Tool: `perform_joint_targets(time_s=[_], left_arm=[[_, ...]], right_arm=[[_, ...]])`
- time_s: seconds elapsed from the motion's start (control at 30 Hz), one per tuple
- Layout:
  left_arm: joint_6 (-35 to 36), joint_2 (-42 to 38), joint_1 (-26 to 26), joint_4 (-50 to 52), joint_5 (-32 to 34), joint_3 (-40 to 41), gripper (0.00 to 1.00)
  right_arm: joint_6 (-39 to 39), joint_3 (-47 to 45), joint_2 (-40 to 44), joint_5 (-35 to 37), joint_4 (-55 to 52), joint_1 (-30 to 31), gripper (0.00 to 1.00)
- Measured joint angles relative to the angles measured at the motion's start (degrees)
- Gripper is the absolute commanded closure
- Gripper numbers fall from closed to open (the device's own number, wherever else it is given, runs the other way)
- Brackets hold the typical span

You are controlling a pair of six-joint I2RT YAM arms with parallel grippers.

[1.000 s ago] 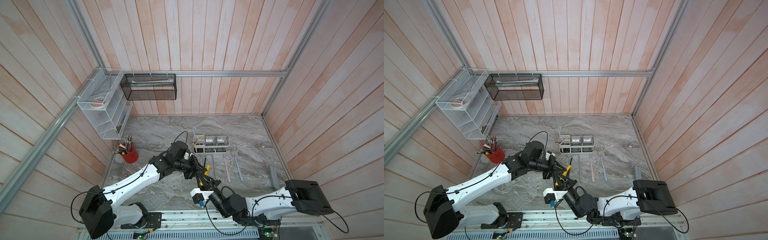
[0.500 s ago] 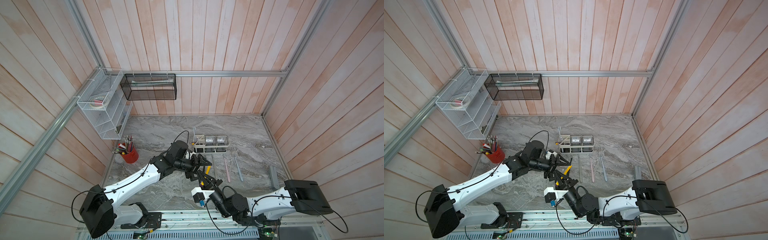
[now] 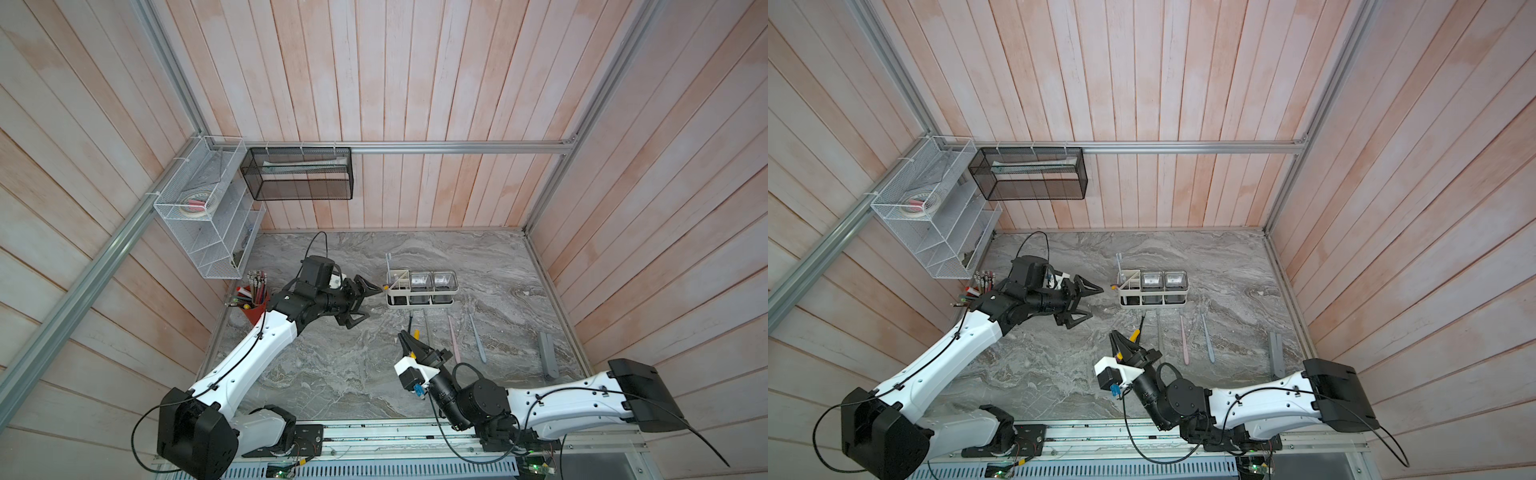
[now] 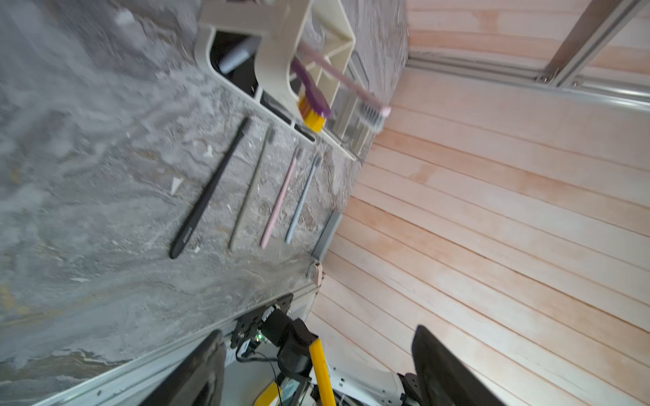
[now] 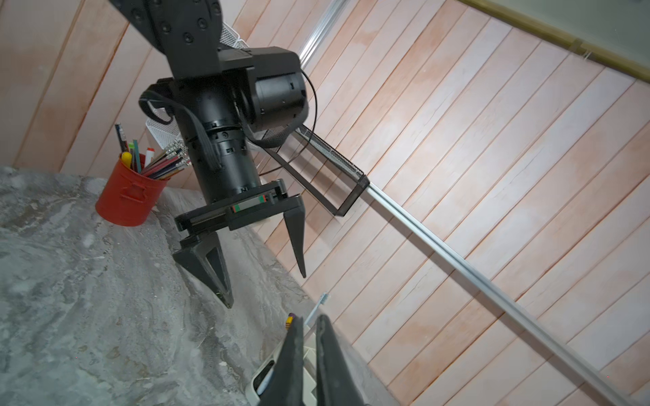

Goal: Place the toothbrush into the toothbrush holder
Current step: Place the toothbrush in the toothbrush holder.

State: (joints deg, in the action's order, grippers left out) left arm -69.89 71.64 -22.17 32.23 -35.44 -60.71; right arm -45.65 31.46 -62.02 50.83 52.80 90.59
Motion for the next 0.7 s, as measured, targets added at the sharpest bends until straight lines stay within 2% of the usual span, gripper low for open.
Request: perform_joint_targets(time_s=[0.1,0.3,0.5,0.7], left_arm=[[4.55,0.0,1.68,3.61,3.98,-0.22,0.16],[12.68,-0.74,1.88,9.57,14.64,-0.31,0.16],[18.51,-6.12,1.88,11.08,22.88,-0.31,0.16],[21.7,-9.46,1.88,10.51,26.34,1.36,0.16]], right_arm=[[11.06,4.72,4.7,-2.14,-11.3,-3.76,1.0],[30.86,12.28,8.26,-11.89,-29.79,-16.61,1.0],[38.07,16.31,2.21,-21.94,-37.03,-26.64,1.0],[41.18,19.74,-6.78,-32.06,-37.73,-37.18,1.0]])
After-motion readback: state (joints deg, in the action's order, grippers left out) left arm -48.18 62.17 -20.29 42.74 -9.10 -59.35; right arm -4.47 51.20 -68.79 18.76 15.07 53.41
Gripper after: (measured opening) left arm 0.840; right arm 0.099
